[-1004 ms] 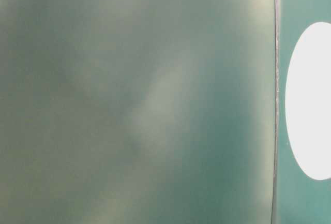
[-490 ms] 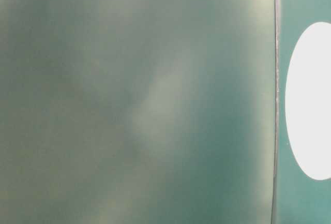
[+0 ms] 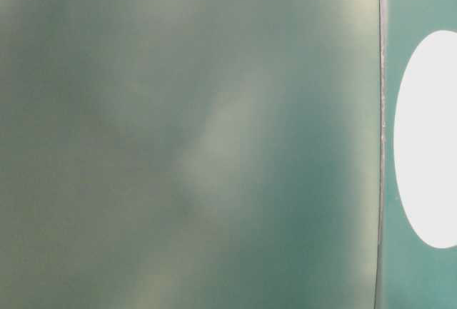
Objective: Grip the spoon and scoop the red block from the bowl with right arm.
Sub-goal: 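Close the right gripper on the pink spoon handle end, then lift the spoon off its rest and carry it over the bowl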
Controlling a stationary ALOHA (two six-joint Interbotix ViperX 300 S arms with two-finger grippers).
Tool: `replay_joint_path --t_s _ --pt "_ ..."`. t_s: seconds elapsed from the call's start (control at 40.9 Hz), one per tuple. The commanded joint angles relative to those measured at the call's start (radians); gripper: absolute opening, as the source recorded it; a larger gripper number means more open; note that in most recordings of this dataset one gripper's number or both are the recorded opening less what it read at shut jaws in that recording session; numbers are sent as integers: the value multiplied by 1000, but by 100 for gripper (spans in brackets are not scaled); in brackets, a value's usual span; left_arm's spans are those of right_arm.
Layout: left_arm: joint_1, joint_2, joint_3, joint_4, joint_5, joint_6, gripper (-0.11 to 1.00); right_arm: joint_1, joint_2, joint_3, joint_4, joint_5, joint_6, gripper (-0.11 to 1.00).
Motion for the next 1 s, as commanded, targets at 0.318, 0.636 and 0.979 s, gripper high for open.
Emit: replay_joint_path --t_s 0.318,0.636,0.979 --pt "3 8 -23 2 -5 2 0 5 -6 -2 0 -8 0 25" --pt "5 8 -23 2 3 6 0 2 -54 5 0 -9 -8 25" --pt "3 8 -23 2 5 14 0 -58 -215 0 0 75 -75 25"
